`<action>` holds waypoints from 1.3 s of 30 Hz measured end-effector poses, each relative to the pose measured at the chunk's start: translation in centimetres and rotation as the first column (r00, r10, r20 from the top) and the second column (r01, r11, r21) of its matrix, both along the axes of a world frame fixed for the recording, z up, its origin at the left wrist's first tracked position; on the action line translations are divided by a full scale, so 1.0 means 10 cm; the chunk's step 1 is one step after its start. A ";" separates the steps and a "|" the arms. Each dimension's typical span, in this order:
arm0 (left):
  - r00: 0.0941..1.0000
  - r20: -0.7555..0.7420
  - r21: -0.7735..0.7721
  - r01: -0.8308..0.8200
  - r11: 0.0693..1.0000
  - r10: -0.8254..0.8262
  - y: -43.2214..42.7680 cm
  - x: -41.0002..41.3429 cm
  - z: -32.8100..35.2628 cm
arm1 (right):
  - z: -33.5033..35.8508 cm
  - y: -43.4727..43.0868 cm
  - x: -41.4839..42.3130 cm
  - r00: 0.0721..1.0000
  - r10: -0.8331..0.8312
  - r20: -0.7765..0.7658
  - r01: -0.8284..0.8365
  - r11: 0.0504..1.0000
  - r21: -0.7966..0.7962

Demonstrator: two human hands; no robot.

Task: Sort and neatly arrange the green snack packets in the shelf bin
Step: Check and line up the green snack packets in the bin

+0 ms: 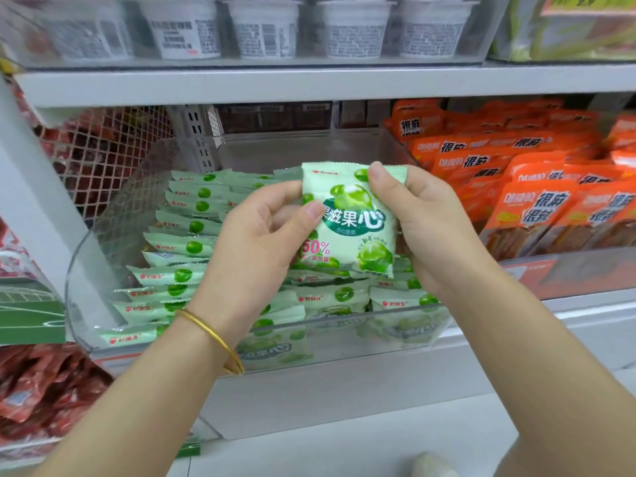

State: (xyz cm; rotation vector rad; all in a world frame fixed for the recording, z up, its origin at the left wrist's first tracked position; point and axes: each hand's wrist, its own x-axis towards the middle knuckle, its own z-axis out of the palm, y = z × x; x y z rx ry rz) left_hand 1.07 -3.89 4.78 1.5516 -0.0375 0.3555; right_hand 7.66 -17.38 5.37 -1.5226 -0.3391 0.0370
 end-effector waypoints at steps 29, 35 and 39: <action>0.953 0.050 -0.008 0.300 0.954 -0.299 0.03 -0.08 -0.04 | 0.03 -0.13 -0.06 0.990 0.095 0.101 -0.110 0.982 0.151; 0.941 0.065 0.010 0.334 0.943 -0.334 0.02 -0.09 0.00 | 0.04 -0.13 -0.06 0.989 0.102 0.110 -0.121 0.976 0.183; 0.945 0.057 0.015 0.323 0.946 -0.323 0.01 -0.10 0.03 | 0.04 -0.14 -0.06 0.988 0.112 0.109 -0.131 0.972 0.195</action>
